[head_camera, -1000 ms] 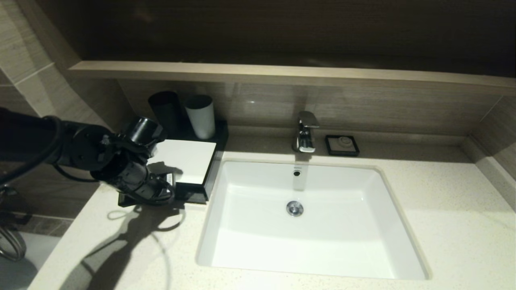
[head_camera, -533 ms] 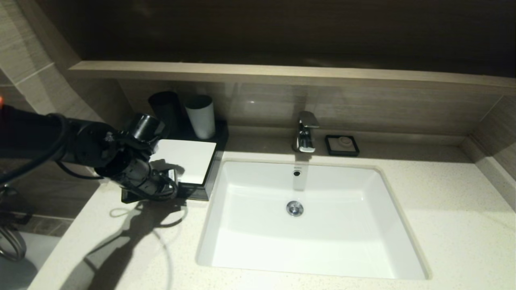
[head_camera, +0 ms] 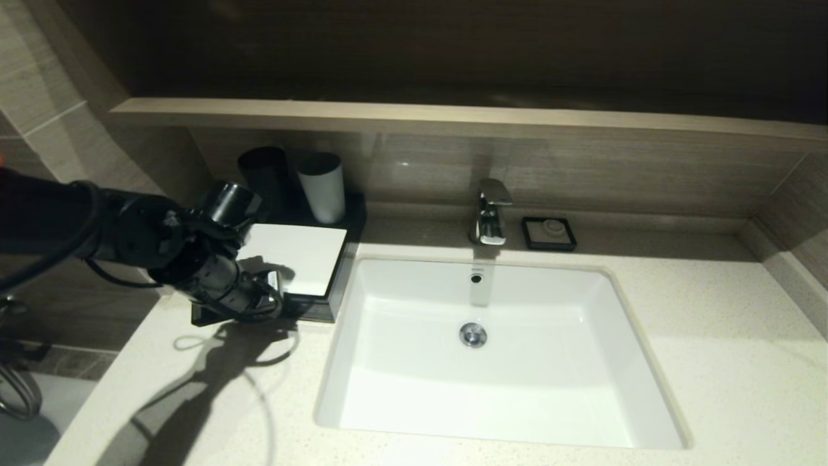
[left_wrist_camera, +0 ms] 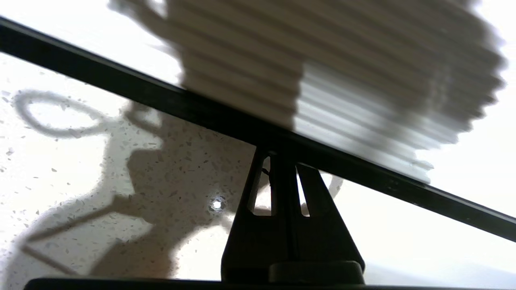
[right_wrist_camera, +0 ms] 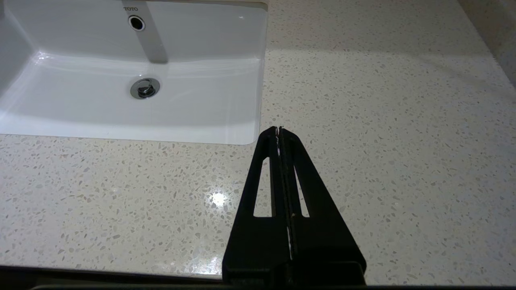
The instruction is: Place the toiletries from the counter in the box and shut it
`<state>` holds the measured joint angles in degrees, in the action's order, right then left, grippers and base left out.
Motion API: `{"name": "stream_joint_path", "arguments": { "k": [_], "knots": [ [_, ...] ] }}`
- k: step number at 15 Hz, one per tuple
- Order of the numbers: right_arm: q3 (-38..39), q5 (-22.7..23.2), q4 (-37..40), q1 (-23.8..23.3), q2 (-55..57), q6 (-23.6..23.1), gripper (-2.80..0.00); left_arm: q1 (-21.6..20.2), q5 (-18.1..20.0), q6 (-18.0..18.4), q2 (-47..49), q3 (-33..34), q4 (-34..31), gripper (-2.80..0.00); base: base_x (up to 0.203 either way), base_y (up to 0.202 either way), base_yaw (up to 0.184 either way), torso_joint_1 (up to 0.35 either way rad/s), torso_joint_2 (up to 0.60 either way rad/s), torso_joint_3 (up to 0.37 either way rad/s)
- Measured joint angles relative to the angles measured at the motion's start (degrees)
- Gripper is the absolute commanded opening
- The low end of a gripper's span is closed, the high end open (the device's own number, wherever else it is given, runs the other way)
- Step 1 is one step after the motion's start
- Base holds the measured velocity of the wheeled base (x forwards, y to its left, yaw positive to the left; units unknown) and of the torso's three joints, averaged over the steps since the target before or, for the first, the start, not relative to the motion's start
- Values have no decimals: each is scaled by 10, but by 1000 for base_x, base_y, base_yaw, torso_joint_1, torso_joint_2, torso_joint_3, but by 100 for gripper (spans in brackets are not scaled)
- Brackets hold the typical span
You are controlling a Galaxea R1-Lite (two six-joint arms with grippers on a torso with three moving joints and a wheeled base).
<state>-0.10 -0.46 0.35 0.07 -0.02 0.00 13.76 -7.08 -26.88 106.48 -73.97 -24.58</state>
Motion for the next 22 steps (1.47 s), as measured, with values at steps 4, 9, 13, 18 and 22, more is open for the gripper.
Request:
{"name": "stream_joint_path", "arguments": {
  "k": [4,9,13,18,22],
  "knots": [
    [0,0,0,0,0,0,-280,1,0,3,-31,31,-5,-280,0,0,0,0,0,0],
    [0,0,0,0,0,0,-280,1,0,7,-88,84,-6,-280,0,0,0,0,0,0],
    [0,0,0,0,0,0,-280,1,0,16,-148,117,-6,-280,0,0,0,0,0,0],
    [0,0,0,0,0,0,-280,-44,-11,74,-223,163,2,-280,0,0,0,0,0,0],
    [0,0,0,0,0,0,-280,-105,-9,129,-271,208,27,-280,0,0,0,0,0,0]
  ]
}}
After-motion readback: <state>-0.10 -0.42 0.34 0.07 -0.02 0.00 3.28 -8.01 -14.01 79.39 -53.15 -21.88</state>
